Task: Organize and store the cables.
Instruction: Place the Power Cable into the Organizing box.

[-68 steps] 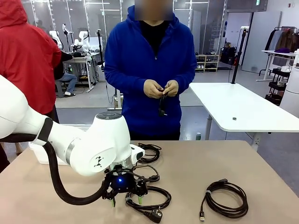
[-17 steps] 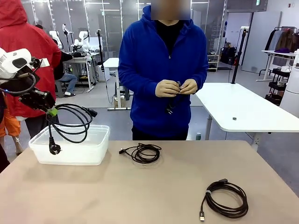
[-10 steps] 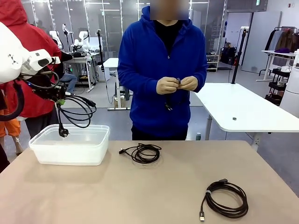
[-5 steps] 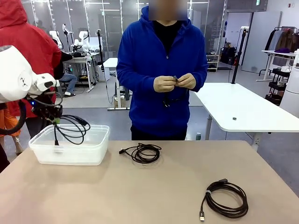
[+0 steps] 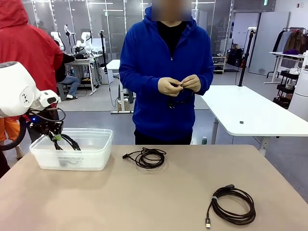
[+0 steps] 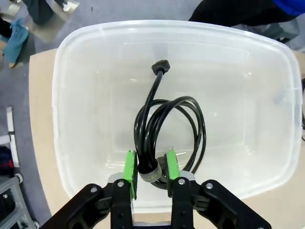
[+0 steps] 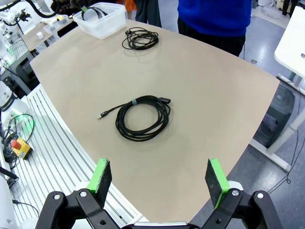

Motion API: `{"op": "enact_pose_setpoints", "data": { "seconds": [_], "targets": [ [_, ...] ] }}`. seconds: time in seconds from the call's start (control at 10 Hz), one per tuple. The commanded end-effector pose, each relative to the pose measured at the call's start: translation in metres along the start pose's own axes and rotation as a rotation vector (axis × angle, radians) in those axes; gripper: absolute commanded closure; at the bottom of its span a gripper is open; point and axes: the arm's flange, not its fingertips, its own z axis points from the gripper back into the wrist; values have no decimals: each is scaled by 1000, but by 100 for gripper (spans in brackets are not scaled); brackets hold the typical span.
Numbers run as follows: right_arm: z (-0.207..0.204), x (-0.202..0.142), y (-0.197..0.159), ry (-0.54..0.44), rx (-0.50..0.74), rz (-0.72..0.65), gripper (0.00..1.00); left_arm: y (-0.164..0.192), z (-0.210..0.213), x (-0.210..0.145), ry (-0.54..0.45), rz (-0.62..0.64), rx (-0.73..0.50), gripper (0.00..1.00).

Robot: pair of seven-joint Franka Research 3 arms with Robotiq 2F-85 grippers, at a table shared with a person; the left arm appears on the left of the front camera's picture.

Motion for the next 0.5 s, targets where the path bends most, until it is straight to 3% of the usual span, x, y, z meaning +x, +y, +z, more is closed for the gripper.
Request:
{"op": "enact_pose_setpoints", "data": {
  "seconds": [0.0, 0.1, 0.2, 0.3, 0.4],
  "targets": [
    [0, -1, 0, -11, 5, 17, 0, -7, 9, 1, -29, 7, 34, 50],
    [0, -1, 0, -11, 5, 17, 0, -9, 10, 1, -28, 6, 38, 35],
    [0, -1, 0, -11, 5, 17, 0, -13, 10, 1, -27, 0, 41, 34],
    [0, -1, 0, -11, 5, 17, 0, -17, 10, 0, -23, -3, 48, 43],
    [0, -1, 0, -11, 5, 17, 0, -20, 10, -1, -21, -5, 53, 18]
  ]
}}
